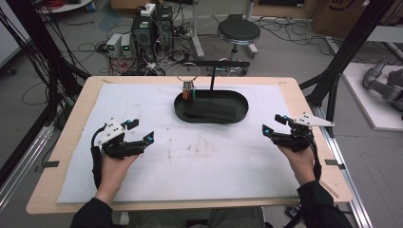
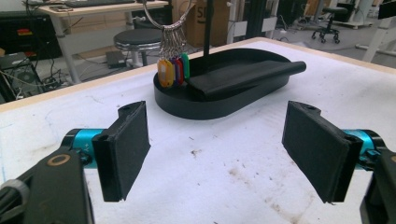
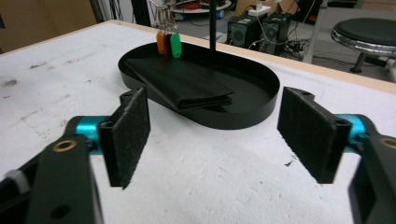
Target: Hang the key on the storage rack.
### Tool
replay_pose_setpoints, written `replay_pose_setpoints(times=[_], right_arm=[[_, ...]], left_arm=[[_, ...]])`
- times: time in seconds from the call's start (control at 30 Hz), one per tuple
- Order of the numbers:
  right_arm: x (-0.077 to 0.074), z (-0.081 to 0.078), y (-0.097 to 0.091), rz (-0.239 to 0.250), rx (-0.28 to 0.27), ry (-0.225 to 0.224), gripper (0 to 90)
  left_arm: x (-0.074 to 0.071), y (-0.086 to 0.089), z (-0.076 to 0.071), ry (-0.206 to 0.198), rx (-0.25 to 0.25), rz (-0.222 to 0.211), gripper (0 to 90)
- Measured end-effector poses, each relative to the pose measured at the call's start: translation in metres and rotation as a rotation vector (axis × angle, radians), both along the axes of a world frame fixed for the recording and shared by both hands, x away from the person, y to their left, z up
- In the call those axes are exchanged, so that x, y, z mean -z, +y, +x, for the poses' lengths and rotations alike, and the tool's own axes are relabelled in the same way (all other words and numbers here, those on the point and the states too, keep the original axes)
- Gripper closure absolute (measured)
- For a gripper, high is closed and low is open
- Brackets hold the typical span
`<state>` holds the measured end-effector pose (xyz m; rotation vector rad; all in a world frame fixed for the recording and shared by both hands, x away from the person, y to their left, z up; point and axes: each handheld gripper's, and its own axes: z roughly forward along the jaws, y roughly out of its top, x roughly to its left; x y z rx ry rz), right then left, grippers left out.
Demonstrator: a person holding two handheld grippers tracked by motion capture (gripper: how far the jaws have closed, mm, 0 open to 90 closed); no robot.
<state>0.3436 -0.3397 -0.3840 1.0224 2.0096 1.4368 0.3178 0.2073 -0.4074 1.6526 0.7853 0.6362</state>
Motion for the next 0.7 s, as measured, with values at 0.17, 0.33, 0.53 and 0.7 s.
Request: replay_pose_setpoints(times=[0.17,0.33,0.53,0.7], right_arm=[[0.0017,0.0026,-0.0031,0.024,0.023,0.031,21.0],[0.0027,0.0021,-0.0019,0.024,0.01,0.034,21.0],[0.0051,0.0029,-0.0015,0.007,0.002,0.046,21.0],[0.0053,0.003,-0.0036,0.0,0.008,0.041,21.0]], left_arm=[[-0.0014,0.003,-0.0011,-0.006,-0.001,0.005,22.9],[-0.0024,0.0047,-0.0005,-0.006,-0.006,0.0,22.9],[-0.0008,0.0032,0.0023,0.012,-0.004,0.0,22.9],[0.0009,0.002,0.0033,0.019,0.005,0.007,22.9]])
